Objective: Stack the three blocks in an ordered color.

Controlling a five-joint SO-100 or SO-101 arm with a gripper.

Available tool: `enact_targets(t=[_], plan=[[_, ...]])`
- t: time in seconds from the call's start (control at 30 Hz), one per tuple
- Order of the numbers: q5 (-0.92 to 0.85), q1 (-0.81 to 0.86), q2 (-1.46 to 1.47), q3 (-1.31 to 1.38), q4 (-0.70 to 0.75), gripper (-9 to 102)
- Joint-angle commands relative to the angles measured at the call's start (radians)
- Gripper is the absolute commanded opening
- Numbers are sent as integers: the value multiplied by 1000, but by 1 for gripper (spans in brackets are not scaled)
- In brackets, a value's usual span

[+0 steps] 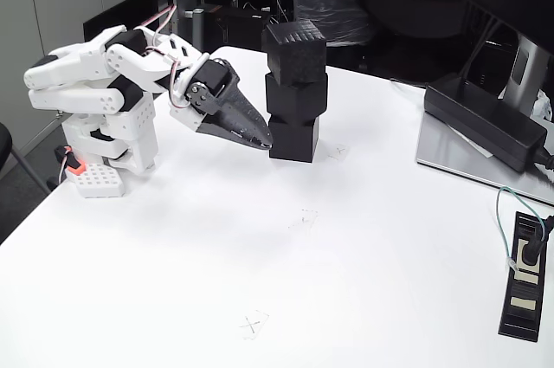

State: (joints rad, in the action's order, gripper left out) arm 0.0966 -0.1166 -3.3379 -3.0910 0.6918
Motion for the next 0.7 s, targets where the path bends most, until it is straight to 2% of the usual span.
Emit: enact_targets(t=[0.0,0.67], plan=[[3,-5,-3,3,-9,-1],[6,-5,-3,3,3,-1]])
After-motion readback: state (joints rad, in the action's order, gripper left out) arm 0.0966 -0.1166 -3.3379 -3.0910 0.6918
